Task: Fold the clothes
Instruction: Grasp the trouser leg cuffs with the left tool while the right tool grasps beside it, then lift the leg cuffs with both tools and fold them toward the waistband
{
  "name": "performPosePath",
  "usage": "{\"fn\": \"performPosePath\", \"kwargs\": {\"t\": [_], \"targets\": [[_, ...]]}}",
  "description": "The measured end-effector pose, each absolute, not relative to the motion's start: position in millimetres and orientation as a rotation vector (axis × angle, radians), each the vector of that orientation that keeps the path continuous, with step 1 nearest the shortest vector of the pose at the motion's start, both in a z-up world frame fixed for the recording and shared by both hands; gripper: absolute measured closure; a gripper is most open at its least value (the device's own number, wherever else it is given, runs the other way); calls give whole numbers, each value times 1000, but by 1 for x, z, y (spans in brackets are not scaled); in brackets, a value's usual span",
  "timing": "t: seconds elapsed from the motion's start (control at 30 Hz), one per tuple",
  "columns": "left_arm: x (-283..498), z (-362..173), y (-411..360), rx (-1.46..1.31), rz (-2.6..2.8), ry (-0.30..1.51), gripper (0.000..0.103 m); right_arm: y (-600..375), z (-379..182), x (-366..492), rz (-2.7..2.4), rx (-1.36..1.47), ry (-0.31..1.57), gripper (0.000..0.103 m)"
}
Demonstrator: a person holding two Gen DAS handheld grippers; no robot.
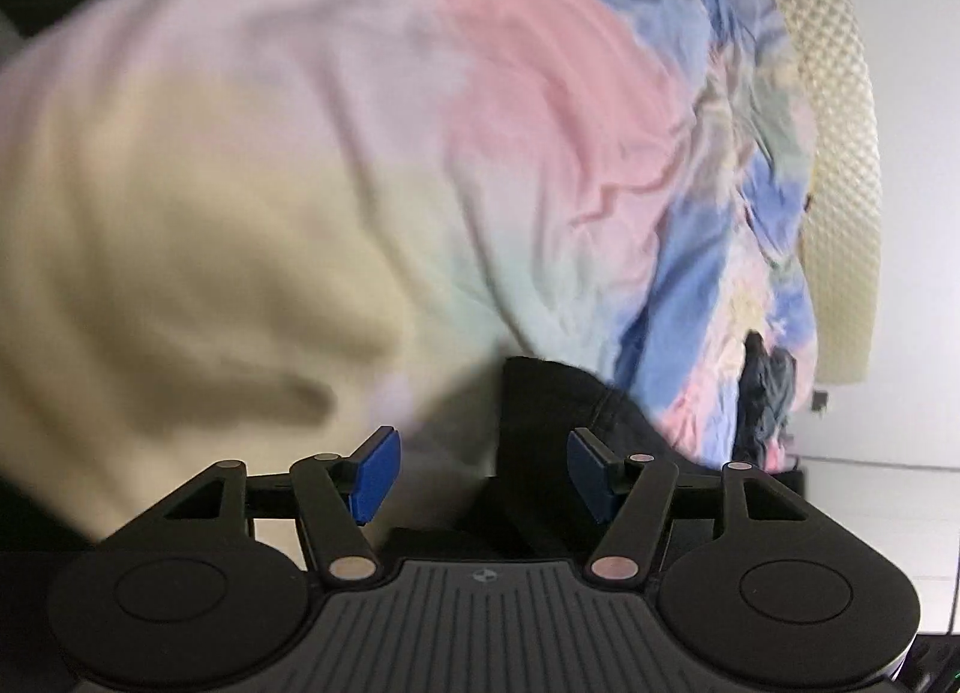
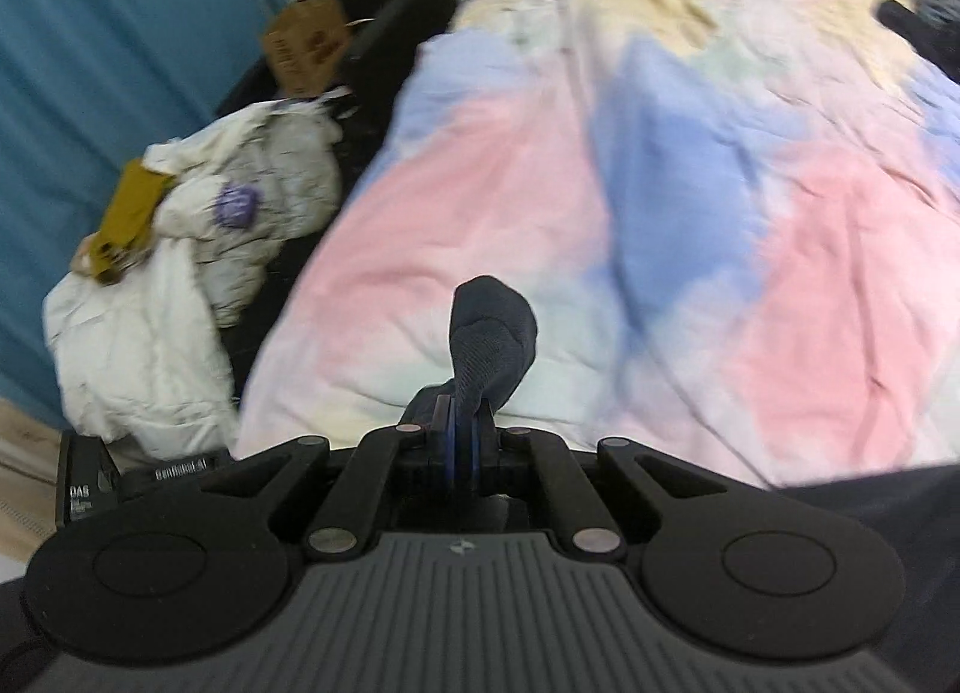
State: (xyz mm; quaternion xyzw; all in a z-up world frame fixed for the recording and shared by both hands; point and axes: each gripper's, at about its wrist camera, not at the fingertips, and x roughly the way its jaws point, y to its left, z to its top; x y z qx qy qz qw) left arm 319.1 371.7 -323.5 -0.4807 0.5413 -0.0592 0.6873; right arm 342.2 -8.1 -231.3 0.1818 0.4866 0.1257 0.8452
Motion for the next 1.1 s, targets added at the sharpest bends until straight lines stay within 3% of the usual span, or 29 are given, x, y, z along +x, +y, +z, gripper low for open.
{"fn": "performPosePath", "kwargs": {"t": [0.37, 0.47, 0.57, 0.67, 0.7, 0.73, 1.1], "targets": [[393, -355, 301, -974, -344, 1303, 38, -43, -245, 305, 239, 486, 1027, 98], [411, -366, 281, -958, -418, 1361, 33, -49, -240, 298, 249, 517, 1003, 98], [421, -373, 264, -972, -503, 1392, 37, -51, -234, 294, 256, 526, 990, 98], [425, -368, 253, -946, -556, 1367, 65, -53, -227, 294, 262, 518, 977, 98], [422, -363, 252, -932, -568, 1349, 90, -54, -224, 295, 265, 512, 972, 98], [420, -358, 252, -919, -580, 1332, 97, -54, -221, 297, 267, 504, 967, 98], [345, -242, 331, -961, -421, 903, 100, -10, -171, 336, 332, 296, 873, 98]]}}
